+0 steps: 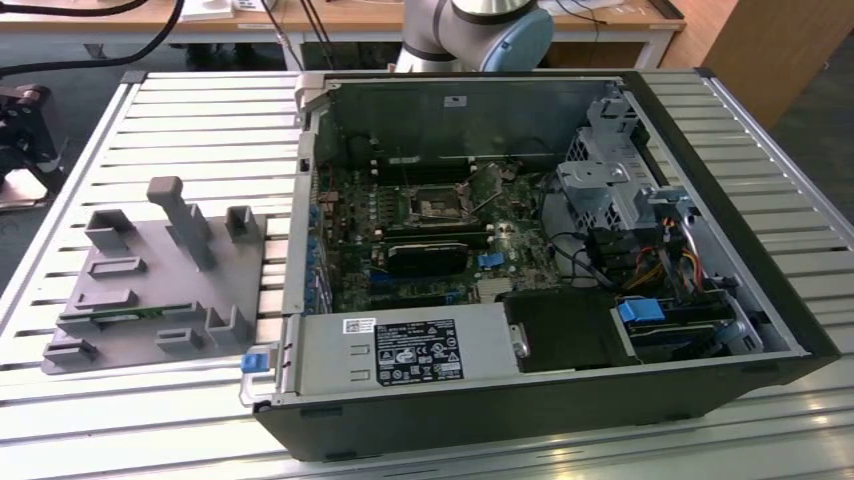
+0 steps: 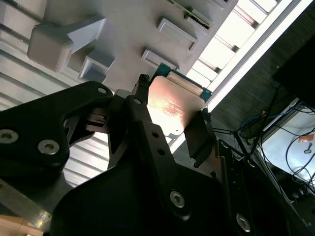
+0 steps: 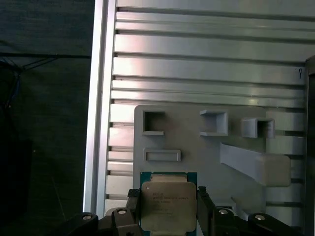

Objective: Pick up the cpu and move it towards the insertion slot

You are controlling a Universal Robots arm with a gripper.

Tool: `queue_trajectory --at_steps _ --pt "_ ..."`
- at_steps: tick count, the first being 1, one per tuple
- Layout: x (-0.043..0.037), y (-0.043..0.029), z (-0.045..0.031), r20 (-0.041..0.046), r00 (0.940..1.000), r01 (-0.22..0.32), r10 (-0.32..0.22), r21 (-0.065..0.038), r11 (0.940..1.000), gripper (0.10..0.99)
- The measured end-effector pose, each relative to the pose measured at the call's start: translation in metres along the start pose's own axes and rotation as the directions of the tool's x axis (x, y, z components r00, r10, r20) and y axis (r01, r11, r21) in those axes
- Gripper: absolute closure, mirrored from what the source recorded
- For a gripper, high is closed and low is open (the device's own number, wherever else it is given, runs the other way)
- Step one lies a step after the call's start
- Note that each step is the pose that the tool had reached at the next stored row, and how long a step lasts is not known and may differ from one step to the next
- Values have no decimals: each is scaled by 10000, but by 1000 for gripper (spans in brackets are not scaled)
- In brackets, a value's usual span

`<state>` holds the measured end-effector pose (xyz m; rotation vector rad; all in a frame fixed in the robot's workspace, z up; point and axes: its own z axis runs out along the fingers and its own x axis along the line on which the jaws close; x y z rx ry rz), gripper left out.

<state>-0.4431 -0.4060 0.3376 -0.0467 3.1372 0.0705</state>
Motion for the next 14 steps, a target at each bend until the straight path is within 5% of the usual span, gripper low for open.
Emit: queue_trajectory --at_steps 14 --pt "-1 9 -112 1 10000 0 0 0 10000 545"
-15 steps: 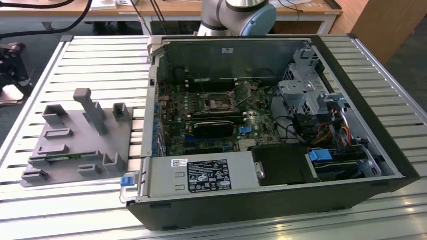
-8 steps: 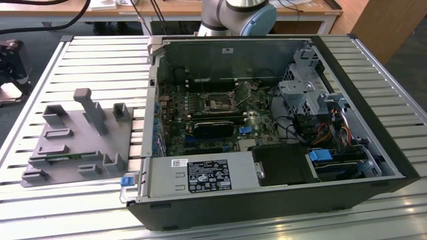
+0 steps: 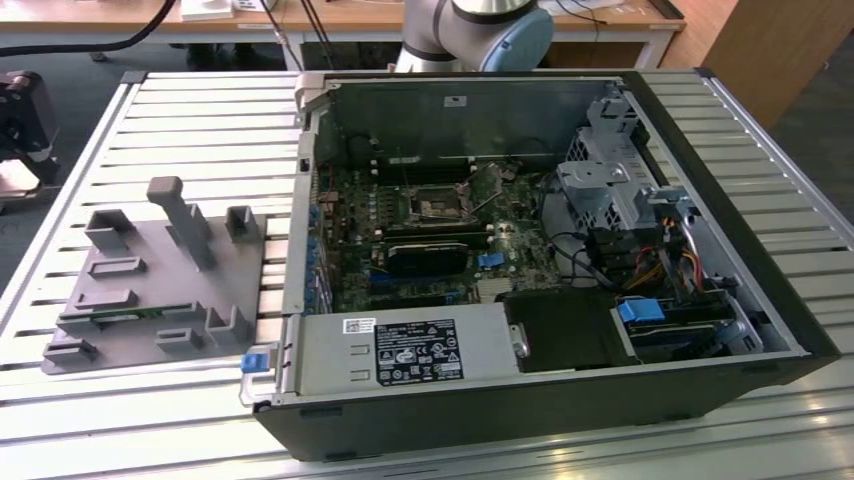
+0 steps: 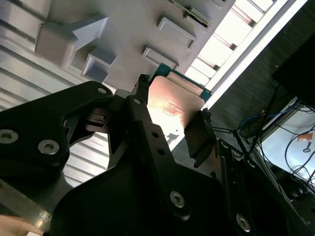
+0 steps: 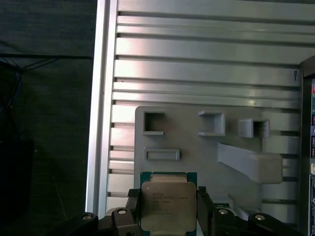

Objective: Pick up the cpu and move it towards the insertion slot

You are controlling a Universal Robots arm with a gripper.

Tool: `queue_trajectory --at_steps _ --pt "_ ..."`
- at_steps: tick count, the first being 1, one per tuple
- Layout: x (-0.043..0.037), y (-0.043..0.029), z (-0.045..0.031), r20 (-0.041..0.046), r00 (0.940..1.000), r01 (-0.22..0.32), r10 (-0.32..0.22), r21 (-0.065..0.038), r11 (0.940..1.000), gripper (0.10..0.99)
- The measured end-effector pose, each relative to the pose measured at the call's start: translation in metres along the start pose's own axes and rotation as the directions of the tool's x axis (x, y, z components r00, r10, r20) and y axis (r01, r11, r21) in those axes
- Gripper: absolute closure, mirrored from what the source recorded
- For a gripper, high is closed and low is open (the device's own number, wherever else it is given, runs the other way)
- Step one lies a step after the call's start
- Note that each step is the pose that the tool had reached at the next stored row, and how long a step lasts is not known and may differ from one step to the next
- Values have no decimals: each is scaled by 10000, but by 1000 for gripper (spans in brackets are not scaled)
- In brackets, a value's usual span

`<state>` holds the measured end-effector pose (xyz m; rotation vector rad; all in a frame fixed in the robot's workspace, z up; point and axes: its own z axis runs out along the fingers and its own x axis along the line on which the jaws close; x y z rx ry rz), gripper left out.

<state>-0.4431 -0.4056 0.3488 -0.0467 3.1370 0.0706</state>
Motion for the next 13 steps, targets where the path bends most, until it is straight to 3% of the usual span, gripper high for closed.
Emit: queue_trajectory --at_steps 13 --pt "-1 10 -125 -1 10000 0 0 1 10000 545"
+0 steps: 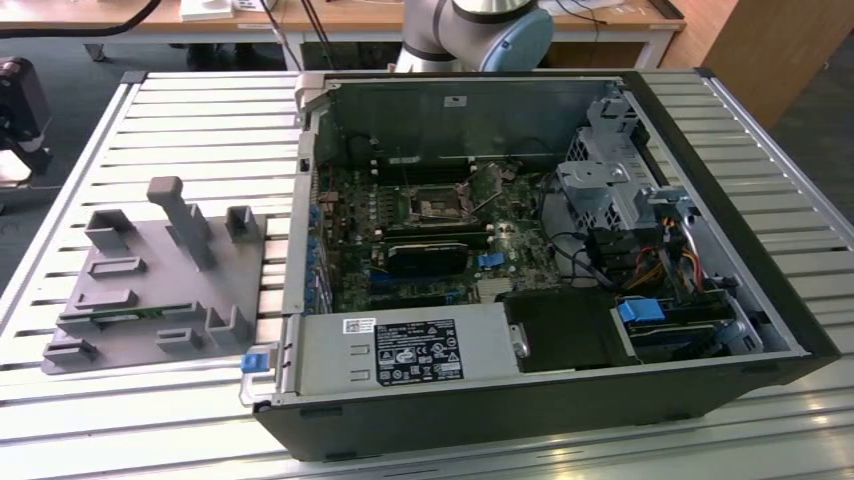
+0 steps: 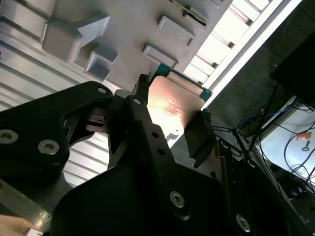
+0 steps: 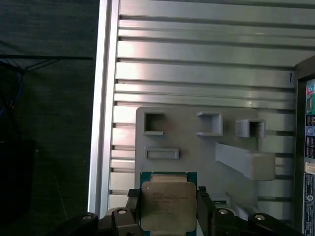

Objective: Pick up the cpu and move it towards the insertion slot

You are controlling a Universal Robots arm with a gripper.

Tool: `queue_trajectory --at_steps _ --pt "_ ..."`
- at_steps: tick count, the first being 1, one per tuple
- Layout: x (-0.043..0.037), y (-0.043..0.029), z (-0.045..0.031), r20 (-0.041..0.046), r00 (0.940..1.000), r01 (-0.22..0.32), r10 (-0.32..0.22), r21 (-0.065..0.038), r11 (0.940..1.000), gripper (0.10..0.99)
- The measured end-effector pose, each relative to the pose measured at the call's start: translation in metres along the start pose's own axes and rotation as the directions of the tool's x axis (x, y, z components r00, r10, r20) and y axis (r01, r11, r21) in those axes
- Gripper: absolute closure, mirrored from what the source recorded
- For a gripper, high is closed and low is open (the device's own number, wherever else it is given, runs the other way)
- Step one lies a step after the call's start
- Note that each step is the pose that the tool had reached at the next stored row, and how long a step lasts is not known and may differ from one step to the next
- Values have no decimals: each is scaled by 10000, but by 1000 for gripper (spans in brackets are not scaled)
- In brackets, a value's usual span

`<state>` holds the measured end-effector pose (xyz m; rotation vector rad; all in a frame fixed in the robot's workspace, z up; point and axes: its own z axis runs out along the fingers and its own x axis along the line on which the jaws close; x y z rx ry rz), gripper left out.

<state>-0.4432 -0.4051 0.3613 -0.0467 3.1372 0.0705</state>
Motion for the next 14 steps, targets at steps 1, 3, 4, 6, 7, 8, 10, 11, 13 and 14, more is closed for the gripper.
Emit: queue_trajectory --at_steps 1,3,4,6,7,8,10,11,13,14 --pt "0 1 -15 1 10000 0 0 -1 10000 545" --pt "0 5 -52 1 10000 0 0 0 10000 545" --pt "0 7 -71 1 10000 0 0 -1 10000 545" --pt "-1 12 -112 0 10000 0 0 0 10000 545" --pt "-1 13 -134 0 10000 0 0 0 10000 545" --pt "-1 15 -155 0 10000 1 -1 0 10000 545" --pt "-1 20 -199 1 10000 0 0 -1 10000 545" --pt "-1 25 -221 0 10000 -1 1 0 10000 545" --pt "-2 28 -253 1 10000 1 -1 0 10000 545" --pt "-2 29 -271 1 10000 1 -1 0 10000 545"
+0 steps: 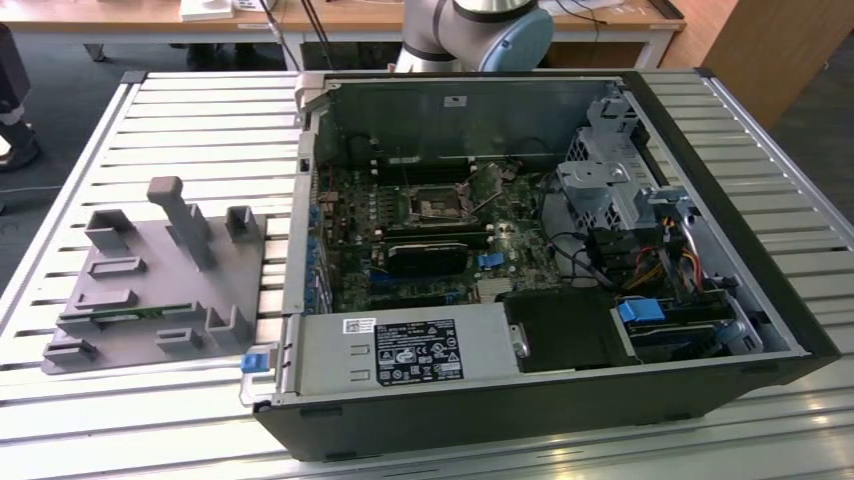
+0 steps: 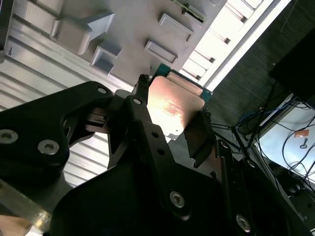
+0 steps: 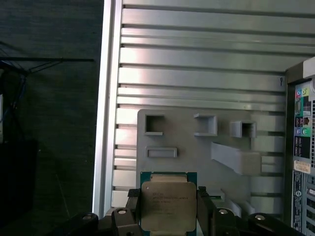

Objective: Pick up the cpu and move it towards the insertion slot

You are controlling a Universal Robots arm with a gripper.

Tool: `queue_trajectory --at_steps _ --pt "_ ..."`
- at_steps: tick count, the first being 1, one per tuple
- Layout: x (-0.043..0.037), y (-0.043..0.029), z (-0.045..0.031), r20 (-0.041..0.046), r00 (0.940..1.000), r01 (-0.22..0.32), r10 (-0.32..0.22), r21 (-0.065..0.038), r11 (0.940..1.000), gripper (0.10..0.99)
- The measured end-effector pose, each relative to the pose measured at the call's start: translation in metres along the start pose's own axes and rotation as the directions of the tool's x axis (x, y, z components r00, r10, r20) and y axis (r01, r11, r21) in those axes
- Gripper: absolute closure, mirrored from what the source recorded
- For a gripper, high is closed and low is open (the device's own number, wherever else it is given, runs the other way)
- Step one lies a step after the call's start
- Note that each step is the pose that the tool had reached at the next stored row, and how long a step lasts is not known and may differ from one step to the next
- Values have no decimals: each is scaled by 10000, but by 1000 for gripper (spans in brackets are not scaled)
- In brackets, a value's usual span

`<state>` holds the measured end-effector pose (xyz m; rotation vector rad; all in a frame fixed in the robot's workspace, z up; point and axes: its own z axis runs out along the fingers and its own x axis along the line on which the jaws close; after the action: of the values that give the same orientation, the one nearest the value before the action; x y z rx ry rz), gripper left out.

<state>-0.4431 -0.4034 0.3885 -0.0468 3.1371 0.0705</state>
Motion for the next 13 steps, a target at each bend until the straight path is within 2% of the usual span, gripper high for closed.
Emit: queue_trajectory --at_steps 11,13 --pt "-5 10 -178 0 10000 -1 1 0 10000 545" --pt "-13 11 -192 2 10000 0 0 -1 10000 545"
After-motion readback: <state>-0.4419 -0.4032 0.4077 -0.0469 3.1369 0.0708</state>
